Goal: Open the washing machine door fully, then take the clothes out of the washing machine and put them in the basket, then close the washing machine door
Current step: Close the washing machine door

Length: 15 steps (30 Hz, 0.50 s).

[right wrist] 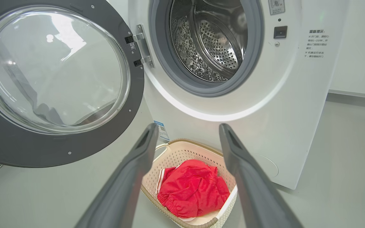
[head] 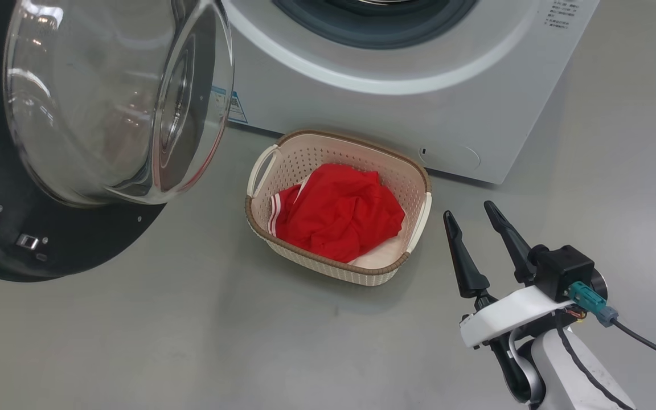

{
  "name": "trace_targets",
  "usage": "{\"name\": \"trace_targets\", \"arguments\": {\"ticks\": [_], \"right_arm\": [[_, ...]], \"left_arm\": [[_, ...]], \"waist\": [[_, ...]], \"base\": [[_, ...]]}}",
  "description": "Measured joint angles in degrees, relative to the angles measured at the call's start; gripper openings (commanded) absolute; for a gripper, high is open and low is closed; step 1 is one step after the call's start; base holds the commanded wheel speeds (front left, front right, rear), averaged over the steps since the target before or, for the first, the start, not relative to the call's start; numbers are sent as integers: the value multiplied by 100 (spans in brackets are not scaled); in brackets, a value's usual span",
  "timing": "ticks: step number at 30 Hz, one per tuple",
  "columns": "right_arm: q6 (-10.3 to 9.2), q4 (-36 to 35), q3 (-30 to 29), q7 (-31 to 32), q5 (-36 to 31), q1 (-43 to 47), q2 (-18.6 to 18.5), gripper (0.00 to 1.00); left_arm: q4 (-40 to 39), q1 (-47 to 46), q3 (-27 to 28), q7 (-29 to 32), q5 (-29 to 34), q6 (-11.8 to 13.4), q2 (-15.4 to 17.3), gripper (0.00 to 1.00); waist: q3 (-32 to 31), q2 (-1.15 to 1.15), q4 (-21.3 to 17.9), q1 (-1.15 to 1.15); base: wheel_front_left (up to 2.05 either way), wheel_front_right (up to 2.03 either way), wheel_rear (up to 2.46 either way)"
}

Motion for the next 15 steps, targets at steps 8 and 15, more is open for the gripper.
{"name": "trace_targets", "arguments": {"ticks": [8, 15], "right_arm": [[0, 14, 8, -1, 44, 10, 13, 100], [0, 23, 13, -2, 44, 17, 31, 100]], "left_arm": [[-233, 244, -60, 569, -163, -285, -152, 0], [-368, 410, -89, 976, -403, -409, -421, 0]], "waist": [[-122, 0, -29, 0], [-172, 0, -46, 0]], "base": [[0, 0, 0], [0, 0, 0]]}}
